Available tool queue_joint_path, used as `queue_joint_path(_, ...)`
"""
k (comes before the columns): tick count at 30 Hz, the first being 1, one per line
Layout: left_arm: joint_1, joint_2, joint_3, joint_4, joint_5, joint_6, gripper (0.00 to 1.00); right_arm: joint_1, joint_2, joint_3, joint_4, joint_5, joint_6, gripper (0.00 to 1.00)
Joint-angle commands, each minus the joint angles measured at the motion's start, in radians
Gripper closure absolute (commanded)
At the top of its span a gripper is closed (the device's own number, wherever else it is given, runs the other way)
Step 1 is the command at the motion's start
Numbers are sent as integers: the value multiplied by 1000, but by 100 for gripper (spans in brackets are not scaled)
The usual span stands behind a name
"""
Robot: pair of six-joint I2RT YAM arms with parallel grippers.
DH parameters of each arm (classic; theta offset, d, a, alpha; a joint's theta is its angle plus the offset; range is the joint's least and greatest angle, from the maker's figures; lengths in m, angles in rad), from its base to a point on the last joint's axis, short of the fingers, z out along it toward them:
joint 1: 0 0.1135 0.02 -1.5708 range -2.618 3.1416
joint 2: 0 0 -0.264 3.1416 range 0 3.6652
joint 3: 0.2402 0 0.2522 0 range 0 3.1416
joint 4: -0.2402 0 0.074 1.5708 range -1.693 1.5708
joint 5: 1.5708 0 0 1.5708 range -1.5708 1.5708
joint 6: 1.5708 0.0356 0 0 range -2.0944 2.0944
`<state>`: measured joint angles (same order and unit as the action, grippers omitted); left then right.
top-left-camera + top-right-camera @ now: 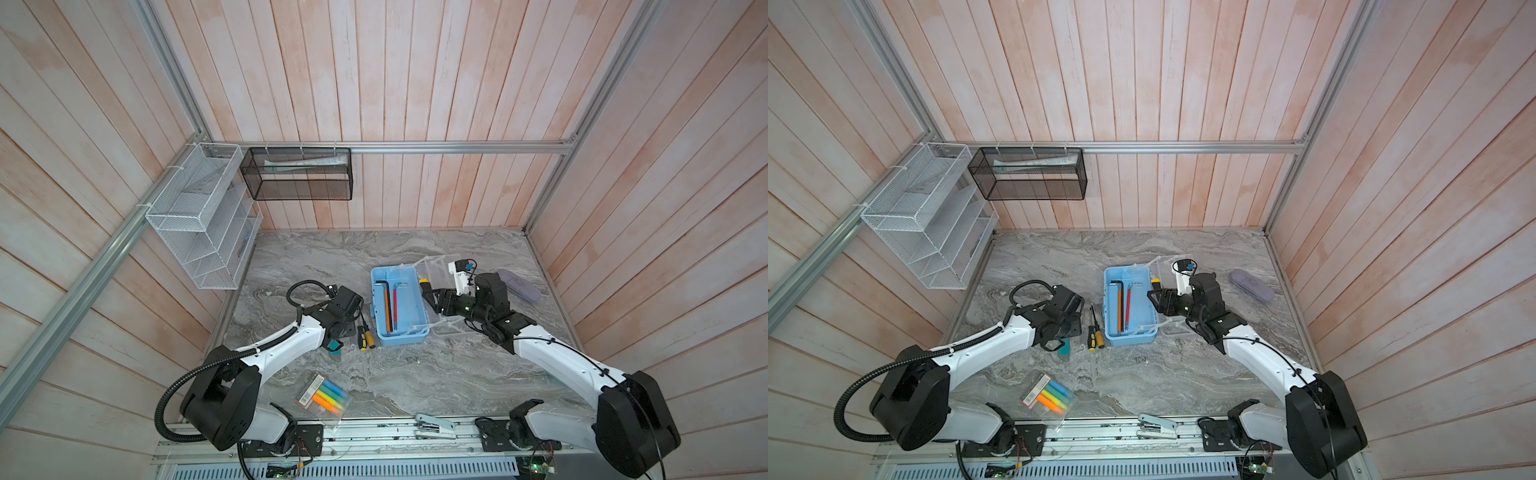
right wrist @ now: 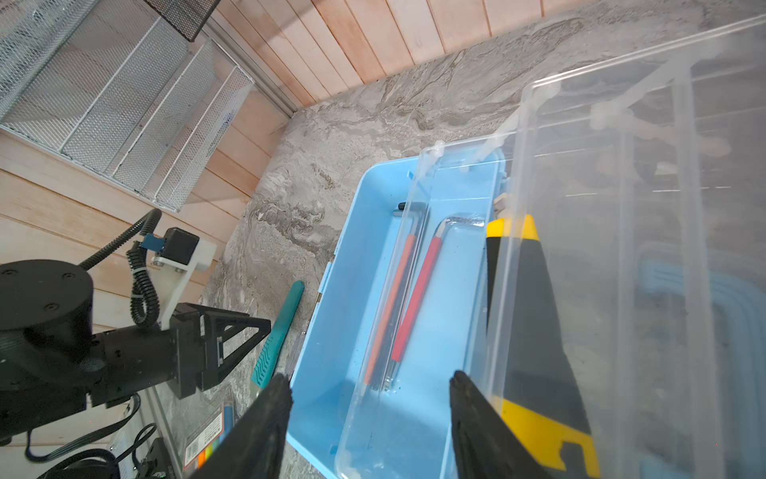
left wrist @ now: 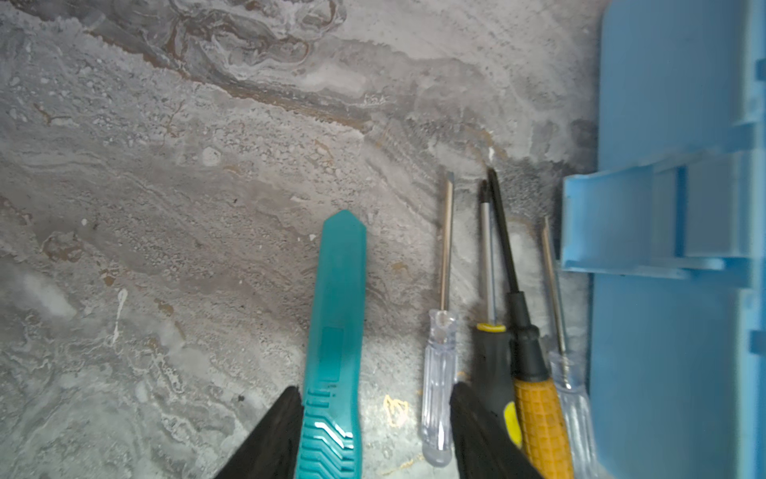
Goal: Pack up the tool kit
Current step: 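Move the left gripper to the teal-handled tool and close on it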
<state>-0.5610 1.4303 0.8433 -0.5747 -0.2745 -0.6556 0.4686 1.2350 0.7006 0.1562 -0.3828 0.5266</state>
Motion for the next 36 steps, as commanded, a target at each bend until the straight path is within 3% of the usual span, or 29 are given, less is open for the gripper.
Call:
queue_joint_path(1, 24, -3, -32, 33, 20, -14, 41, 20, 24, 37, -26, 12, -4, 40)
queue_joint_path(22, 77, 111, -81, 114, 74, -6, 47, 31, 62, 25, 1, 27, -7, 40)
queue_joint_path(36, 77, 148, -88, 139, 83, -10, 63, 31, 82, 19, 12, 36, -17, 40)
